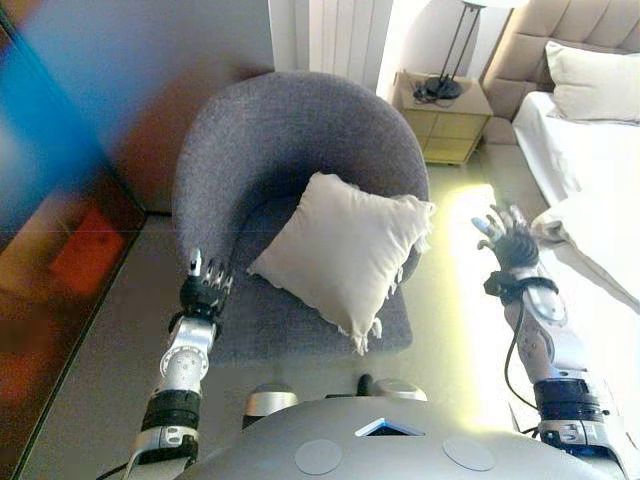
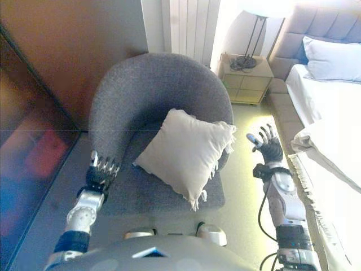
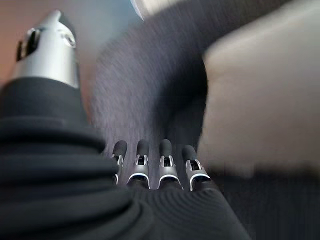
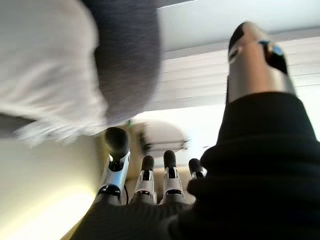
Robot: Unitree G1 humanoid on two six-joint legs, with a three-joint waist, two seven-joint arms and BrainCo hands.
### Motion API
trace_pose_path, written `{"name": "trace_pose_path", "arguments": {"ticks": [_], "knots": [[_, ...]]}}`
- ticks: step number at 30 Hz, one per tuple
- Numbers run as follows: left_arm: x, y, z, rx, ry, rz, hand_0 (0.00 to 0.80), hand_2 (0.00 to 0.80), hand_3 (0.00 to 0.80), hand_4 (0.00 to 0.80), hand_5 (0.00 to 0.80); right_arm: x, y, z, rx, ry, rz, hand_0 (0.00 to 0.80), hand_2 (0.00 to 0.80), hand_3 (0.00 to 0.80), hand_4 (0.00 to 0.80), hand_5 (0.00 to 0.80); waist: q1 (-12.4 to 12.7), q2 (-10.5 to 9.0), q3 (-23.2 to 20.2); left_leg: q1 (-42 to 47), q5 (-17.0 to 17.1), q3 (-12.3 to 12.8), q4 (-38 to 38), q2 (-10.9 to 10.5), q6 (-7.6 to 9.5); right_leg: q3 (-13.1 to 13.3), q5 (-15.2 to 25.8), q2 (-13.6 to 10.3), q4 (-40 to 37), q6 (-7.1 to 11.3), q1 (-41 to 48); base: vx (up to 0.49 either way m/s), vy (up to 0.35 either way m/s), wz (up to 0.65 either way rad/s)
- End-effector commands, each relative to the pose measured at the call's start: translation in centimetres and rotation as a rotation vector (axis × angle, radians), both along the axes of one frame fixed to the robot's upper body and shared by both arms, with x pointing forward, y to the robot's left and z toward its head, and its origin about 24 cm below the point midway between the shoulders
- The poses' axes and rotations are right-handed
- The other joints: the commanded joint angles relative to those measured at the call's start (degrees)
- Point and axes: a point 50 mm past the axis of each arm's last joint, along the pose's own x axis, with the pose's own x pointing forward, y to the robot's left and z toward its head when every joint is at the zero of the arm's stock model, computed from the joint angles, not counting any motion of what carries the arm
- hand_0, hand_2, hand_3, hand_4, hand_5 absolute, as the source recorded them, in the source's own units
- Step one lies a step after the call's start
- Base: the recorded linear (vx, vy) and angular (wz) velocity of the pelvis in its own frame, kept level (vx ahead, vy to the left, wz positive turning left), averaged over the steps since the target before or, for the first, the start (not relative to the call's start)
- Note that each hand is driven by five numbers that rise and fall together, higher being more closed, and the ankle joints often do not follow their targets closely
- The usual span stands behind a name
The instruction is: Pick up the cushion and take it to the sofa
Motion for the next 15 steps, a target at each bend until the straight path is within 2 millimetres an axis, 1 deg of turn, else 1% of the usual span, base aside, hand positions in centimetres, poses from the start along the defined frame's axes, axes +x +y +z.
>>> {"name": "trace_pose_path", "arguments": {"ticks": [1,3,5,6,7,8,10,11,12,14,15], "knots": [[2.3,1.1,1.6,0.215,-0.037,-0.134,0.000,0.000,0.000,0.000,0.000,2.1,0.2,1.6,-0.173,-0.037,0.024,0.000,0.000,0.000,0.000,0.000,-0.4,-0.52,2.7,1.6,-6.3,0.6,0.5,-1.3,0.90,-1.4,-4.0,-4.6,0.3,6.31,2.8,-0.091,0.005,0.01],[2.3,1.1,1.4,0.272,0.004,-0.157,0.000,0.000,0.000,0.000,0.000,2.2,0.6,1.1,-0.187,-0.009,0.012,0.000,0.000,0.000,0.000,0.000,-0.2,-0.43,3.1,1.4,-6.3,0.5,0.6,-1.3,0.89,-1.5,-4.0,-4.6,0.3,6.21,2.7,-0.076,-0.004,0.01],[2.0,1.4,0.8,0.357,0.074,-0.180,0.000,0.000,0.000,0.000,0.000,2.1,0.9,0.4,-0.229,0.017,-0.011,0.000,0.000,0.000,0.000,0.000,-0.1,-0.31,3.4,1.2,-6.2,0.6,0.7,-1.3,0.74,-1.6,-4.0,-4.6,0.3,6.17,2.7,-0.067,-0.013,0.00],[1.4,1.4,-0.1,0.395,0.163,-0.206,0.000,0.000,0.000,0.000,0.000,2.1,1.3,-0.1,-0.216,0.051,-0.023,0.000,0.000,0.000,0.000,0.000,0.0,-0.16,3.5,1.1,-6.2,0.5,0.7,-1.3,0.69,-1.7,-4.0,-4.6,0.3,6.17,2.6,-0.075,-0.015,0.00],[1.0,1.3,-0.5,0.403,0.206,-0.216,0.000,0.000,0.000,0.000,0.000,2.0,1.6,-0.4,-0.202,0.067,-0.024,0.000,0.000,0.000,0.000,0.000,0.0,-0.09,3.6,1.0,-6.1,0.5,0.7,-1.3,0.68,-1.8,-4.1,-4.6,0.3,6.16,2.6,-0.080,-0.014,-0.01],[0.3,1.3,-1.3,0.416,0.276,-0.247,0.000,0.000,0.000,0.000,0.000,1.8,2.1,-0.8,-0.200,0.087,-0.004,0.000,0.000,0.000,0.000,0.000,-0.1,-0.01,3.6,0.9,-6.1,0.5,0.7,-1.2,0.63,-1.9,-4.1,-4.6,0.3,6.17,2.5,-0.054,-0.009,-0.01],[-0.6,1.1,-2.2,0.419,0.332,-0.273,0.000,0.000,0.000,0.000,0.000,1.7,2.7,-1.2,-0.197,0.099,0.020,0.000,0.000,0.000,0.000,0.000,-0.2,0.11,3.9,0.7,-6.0,0.6,0.8,-1.2,0.59,-1.9,-4.0,-4.7,0.3,6.20,2.4,-0.047,-0.004,-0.02],[-1.8,0.8,-3.3,0.407,0.408,-0.299,0.000,0.000,0.000,0.000,0.000,1.6,3.4,-1.6,-0.171,0.110,0.034,0.000,0.000,0.000,0.000,0.000,-0.3,0.23,4.3,0.6,-6.0,0.8,0.9,-1.1,0.63,-1.8,-4.0,-4.7,0.3,6.16,2.2,-0.042,0.003,-0.01],[-2.0,0.8,-3.5,0.411,0.424,-0.312,0.000,0.000,0.000,0.000,0.000,1.6,3.5,-1.8,-0.166,0.111,0.037,0.000,0.000,0.000,0.000,0.000,-0.4,0.27,4.4,0.5,-6.0,0.8,0.9,-1.1,0.64,-1.8,-4.1,-4.7,0.3,6.16,2.2,-0.065,0.009,0.00],[-3.0,0.3,-4.5,0.432,0.503,-0.400,0.000,0.000,0.000,0.000,0.000,1.8,4.2,-2.2,-0.146,0.113,0.055,0.000,0.000,0.000,0.000,0.000,-0.4,0.50,4.9,0.5,-6.6,0.9,1.0,-1.1,0.75,-1.7,-4.7,-4.6,0.3,6.24,2.3,-0.048,0.012,0.03],[-3.2,0.2,-4.7,0.443,0.523,-0.430,0.000,0.000,0.000,0.000,0.000,1.8,4.4,-2.4,-0.144,0.120,0.060,0.000,0.000,0.000,0.000,0.000,-0.4,0.50,5.0,0.4,-6.7,0.9,1.0,-1.2,0.76,-1.7,-4.8,-4.6,0.3,6.24,2.1,-0.071,0.004,0.03]]}}
